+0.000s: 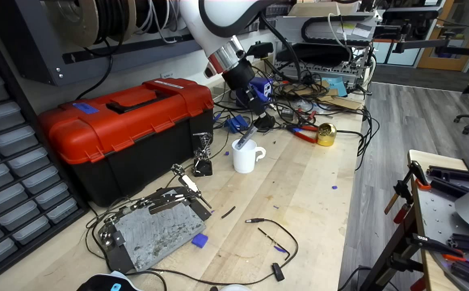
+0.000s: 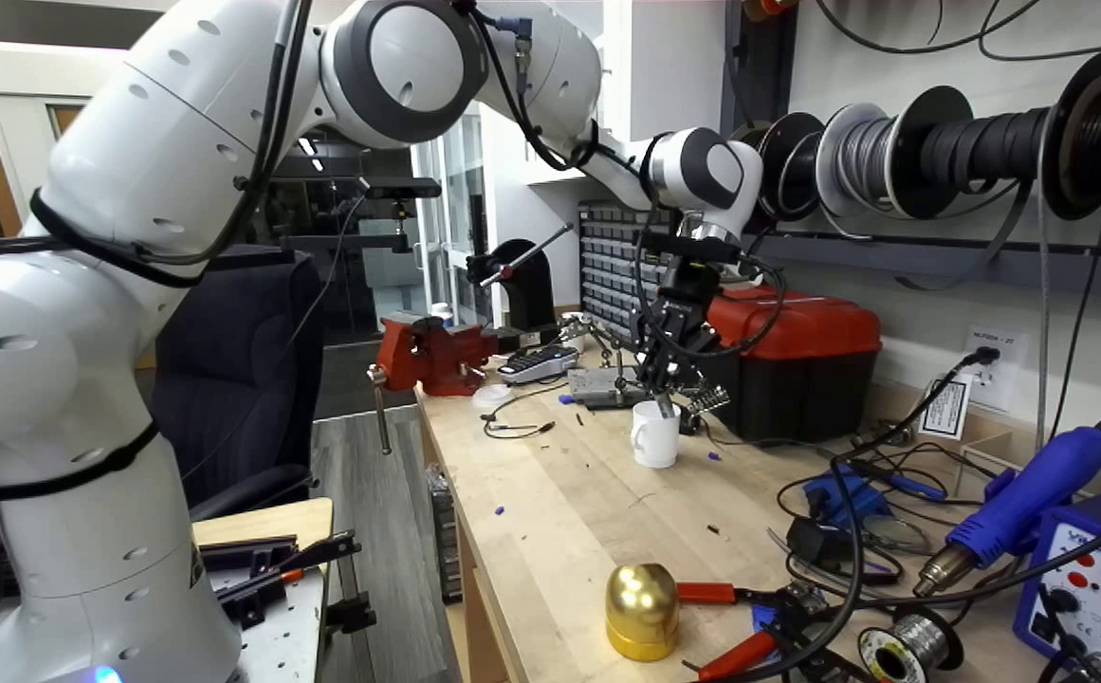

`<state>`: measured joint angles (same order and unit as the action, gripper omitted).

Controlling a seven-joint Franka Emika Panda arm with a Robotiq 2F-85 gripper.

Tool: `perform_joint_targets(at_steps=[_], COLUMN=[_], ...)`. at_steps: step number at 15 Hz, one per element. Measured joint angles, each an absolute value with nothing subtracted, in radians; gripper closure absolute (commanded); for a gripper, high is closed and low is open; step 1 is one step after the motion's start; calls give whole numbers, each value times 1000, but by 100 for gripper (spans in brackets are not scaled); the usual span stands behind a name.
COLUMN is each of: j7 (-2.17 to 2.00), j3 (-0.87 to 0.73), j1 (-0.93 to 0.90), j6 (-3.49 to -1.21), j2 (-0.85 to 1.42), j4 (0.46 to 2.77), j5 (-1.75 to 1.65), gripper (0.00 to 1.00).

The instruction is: Take the black marker out of the white mug

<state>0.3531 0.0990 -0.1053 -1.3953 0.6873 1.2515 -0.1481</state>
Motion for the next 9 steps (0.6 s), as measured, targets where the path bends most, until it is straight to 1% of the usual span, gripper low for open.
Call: perform_joint_targets(at_steps=[9], j7=[356], j3=[100], j1=[-110], j6=[-1313], j2=[631], j4=[1235], j5=[-154], gripper=[94])
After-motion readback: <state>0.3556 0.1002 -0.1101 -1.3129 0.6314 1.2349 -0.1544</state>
